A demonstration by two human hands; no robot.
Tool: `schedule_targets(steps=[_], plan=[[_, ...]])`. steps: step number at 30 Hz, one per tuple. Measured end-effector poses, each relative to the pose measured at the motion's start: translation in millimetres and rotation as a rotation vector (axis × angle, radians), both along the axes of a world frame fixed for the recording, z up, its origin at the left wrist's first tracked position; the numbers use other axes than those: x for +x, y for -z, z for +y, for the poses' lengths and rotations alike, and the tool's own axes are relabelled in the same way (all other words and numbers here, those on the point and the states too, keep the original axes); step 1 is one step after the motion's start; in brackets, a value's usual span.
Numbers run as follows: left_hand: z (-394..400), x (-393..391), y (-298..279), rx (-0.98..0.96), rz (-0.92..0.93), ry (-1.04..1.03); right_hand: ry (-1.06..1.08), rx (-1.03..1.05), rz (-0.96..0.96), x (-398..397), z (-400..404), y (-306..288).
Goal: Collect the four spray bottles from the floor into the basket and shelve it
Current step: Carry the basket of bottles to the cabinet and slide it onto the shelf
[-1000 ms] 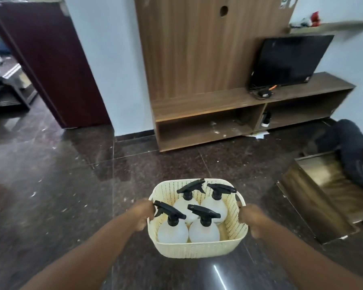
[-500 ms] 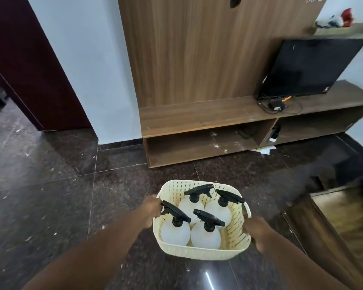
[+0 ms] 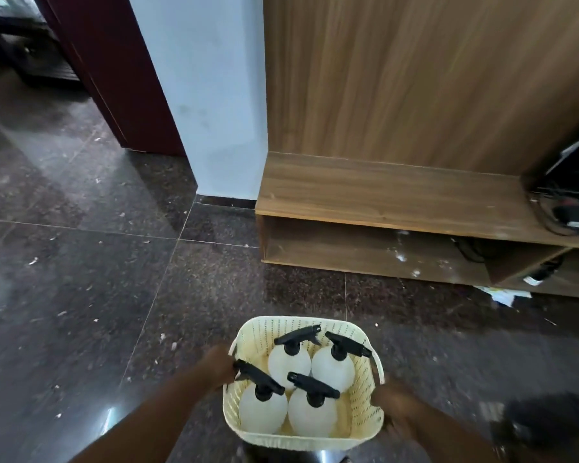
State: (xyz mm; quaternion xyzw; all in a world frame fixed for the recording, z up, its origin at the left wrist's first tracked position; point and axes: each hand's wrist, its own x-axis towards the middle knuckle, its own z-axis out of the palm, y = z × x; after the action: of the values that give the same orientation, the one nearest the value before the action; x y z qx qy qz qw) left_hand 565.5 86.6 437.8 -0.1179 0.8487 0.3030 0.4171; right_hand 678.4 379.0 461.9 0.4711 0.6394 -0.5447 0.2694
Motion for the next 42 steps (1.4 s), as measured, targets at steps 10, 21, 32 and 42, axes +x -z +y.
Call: schedule_targets(steps=[10,21,32,42], plan=[[53,-112,140,0.095,-0.002,-0.152,-0.033,-0.012,-0.088,-108,71,169],[154,-270,290,0.143,0.478,-0.498,-0.025,0.088,0.275,-299,138,320],[206,-372,359,0.303,0.829,-0.415,-0.001,0.512,0.572,-428,160,396],[218,-328,474,-0.324,1.772,0.745,-1.247,1.732,1.213,-380,142,494]])
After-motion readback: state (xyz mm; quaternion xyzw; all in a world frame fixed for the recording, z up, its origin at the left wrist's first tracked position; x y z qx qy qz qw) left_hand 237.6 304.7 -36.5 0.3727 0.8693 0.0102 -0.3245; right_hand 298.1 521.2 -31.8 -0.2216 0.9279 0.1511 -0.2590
